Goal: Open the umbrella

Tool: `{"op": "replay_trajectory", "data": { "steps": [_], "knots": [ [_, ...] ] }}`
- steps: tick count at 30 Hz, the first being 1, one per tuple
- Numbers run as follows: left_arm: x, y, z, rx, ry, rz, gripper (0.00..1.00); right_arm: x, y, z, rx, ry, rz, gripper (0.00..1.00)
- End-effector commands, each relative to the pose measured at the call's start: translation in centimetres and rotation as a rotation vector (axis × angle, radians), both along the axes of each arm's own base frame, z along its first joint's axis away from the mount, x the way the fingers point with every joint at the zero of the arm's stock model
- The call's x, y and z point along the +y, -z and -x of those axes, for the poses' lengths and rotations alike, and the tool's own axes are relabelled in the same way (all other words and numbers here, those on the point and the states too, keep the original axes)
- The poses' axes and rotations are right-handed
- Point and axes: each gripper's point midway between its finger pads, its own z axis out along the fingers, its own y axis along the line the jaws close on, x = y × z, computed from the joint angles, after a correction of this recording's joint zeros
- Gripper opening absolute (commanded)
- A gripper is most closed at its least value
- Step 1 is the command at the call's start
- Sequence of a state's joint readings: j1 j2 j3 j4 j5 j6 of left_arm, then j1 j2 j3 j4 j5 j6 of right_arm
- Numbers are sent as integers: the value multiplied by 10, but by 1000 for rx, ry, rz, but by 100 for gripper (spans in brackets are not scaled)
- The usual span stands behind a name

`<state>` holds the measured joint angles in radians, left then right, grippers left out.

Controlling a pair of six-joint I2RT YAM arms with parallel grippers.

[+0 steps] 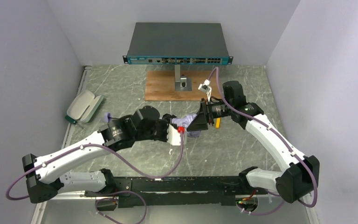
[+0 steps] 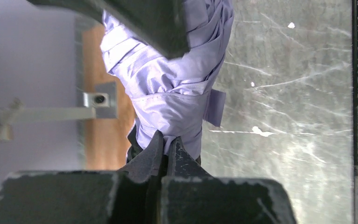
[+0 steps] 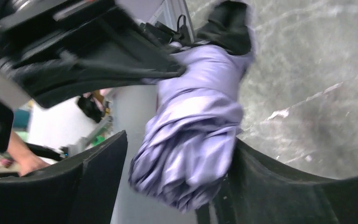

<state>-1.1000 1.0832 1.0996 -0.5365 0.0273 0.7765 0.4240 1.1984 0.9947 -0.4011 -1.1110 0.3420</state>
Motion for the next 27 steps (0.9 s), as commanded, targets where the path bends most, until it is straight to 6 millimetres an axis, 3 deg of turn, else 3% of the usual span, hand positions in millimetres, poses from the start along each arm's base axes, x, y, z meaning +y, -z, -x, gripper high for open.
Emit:
{"op": "replay_trajectory", "data": {
  "steps": [1, 3, 7, 10, 14, 21, 24, 27],
  "knots": [
    [5, -4, 15, 285, -15, 52, 0, -9, -53, -4, -363, -47, -17, 83],
    [5, -7, 19, 385, -17, 75, 0, -17, -64, -17, -532, -6, 29, 86],
    [11, -6, 18, 574, -46, 131, 0, -29, -74, -21, -733, 58, 61, 89],
    [15, -11, 24, 671, 1, 156, 0, -38, -75, -12, -872, 40, 73, 97],
    [15, -21, 33, 770, 83, 175, 0, -42, -76, 15, -1097, -46, 58, 100],
    [12, -26, 43, 901, 169, 151, 0, -25, -54, 48, -1372, -292, 89, 100],
    [11, -24, 41, 907, 175, 141, 0, -17, -50, 51, -1461, -354, 83, 100],
    [10, -23, 42, 930, 191, 122, 0, -8, -49, 42, -1551, -358, 109, 100]
  ]
}}
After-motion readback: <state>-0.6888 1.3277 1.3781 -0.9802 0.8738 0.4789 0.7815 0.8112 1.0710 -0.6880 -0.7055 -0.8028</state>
